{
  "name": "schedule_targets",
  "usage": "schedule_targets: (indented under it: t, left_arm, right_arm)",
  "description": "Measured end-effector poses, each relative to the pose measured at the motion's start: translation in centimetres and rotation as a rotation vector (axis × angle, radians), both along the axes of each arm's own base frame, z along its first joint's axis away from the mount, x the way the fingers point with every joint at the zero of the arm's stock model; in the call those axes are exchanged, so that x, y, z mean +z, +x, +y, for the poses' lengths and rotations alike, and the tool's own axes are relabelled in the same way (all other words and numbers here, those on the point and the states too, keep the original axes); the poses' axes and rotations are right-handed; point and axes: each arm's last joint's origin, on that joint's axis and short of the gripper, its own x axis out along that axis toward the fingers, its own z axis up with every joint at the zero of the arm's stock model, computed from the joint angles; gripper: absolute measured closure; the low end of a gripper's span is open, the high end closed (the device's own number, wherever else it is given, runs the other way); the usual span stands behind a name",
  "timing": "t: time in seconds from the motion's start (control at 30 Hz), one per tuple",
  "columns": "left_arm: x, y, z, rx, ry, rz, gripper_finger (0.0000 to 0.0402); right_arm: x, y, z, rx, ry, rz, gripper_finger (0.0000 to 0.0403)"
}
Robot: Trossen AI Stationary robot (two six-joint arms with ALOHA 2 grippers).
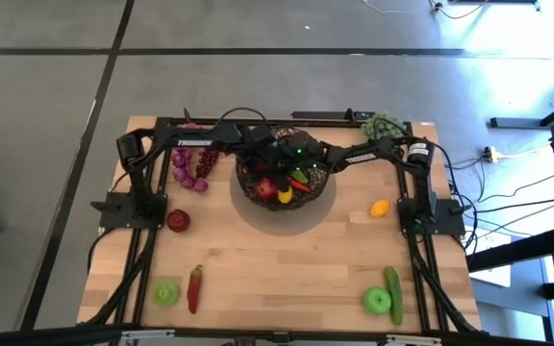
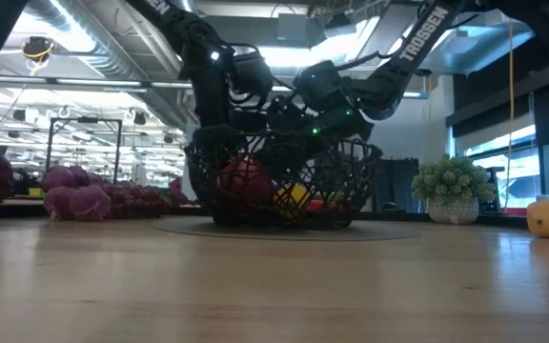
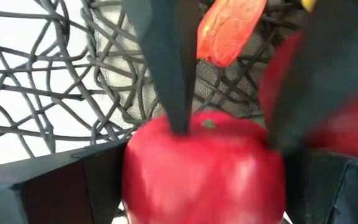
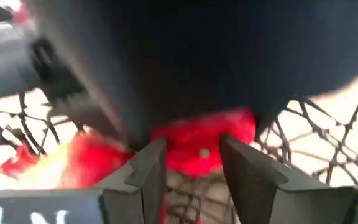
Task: Build produce basket
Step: Put the tomato into the wire basket
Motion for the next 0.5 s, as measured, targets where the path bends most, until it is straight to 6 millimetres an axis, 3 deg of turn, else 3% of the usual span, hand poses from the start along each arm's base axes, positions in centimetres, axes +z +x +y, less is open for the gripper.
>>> schedule_targets:
  t: [0.23,0.5]
  left_arm:
    - [0.2,-0.3,-0.2,-0.011,-0.019,0.023,0.0088]
    - [0.3,-0.3,-0.2,-0.033,-0.017,0.019,0.0088]
  right_arm:
    - [0.0,0.0,0.0,-0.005,0.007,-0.008,0.0248]
    - [1.2,0.6,-0.1,0.012,-0.014,-0.146,0.0248]
